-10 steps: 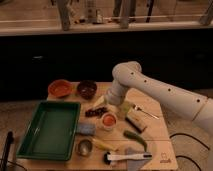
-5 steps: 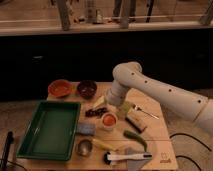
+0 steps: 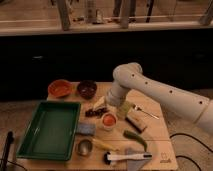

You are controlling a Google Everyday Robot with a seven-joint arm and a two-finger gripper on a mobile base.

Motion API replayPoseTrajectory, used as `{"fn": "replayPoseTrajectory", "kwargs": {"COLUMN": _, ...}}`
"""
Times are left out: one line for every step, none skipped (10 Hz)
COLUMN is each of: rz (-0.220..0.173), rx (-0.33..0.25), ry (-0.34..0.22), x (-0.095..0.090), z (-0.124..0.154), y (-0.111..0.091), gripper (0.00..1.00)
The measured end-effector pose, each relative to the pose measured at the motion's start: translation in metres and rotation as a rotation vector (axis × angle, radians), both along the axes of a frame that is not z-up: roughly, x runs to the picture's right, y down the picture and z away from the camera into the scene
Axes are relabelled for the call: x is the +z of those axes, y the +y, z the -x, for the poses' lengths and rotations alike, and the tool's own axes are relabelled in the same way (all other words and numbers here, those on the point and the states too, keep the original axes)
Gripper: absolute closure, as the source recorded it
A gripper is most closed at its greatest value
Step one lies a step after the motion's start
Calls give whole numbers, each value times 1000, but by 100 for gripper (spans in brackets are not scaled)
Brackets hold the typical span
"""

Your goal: Place apple in paper cup

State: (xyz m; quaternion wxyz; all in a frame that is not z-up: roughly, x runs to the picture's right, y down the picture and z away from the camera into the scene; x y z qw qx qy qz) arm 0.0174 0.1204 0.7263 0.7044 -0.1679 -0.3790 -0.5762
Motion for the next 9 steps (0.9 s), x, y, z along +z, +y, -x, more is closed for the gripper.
{"fn": "replayPoseTrajectory", "kwargs": {"rz": -8, "rx": 2, "ry": 1, "x": -1, "z": 0, "y": -1, "gripper": 20}}
{"fn": "replayPoseTrajectory", "kwargs": {"rz": -16, "rx": 3, "ry": 1, "x": -2, "z": 0, "y": -2, "gripper": 20}}
{"fn": "replayPoseTrajectory", "kwargs": {"rz": -17, "rx": 4, "ry": 2, "x": -2, "z": 0, "y": -2, "gripper": 20}}
{"fn": "replayPoseTrajectory", "kwargs": {"rz": -17, "rx": 4, "ry": 2, "x": -2, "z": 0, "y": -2, "gripper": 20}}
{"fn": "replayPoseTrajectory", "kwargs": {"rz": -17, "rx": 4, "ry": 1, "x": -2, "z": 0, "y": -2, "gripper": 20}}
{"fn": "replayPoseTrajectory", "kwargs": {"rz": -17, "rx": 4, "ry": 1, "x": -2, "z": 0, "y": -2, "gripper": 20}}
{"fn": "replayPoseTrajectory", "kwargs": {"rz": -17, "rx": 4, "ry": 1, "x": -2, "z": 0, "y": -2, "gripper": 20}}
{"fn": "replayPoseTrajectory", "kwargs": {"rz": -17, "rx": 4, "ry": 1, "x": -2, "z": 0, "y": -2, "gripper": 20}}
{"fn": "replayPoseTrajectory", "kwargs": {"rz": -17, "rx": 4, "ry": 1, "x": -2, "z": 0, "y": -2, "gripper": 20}}
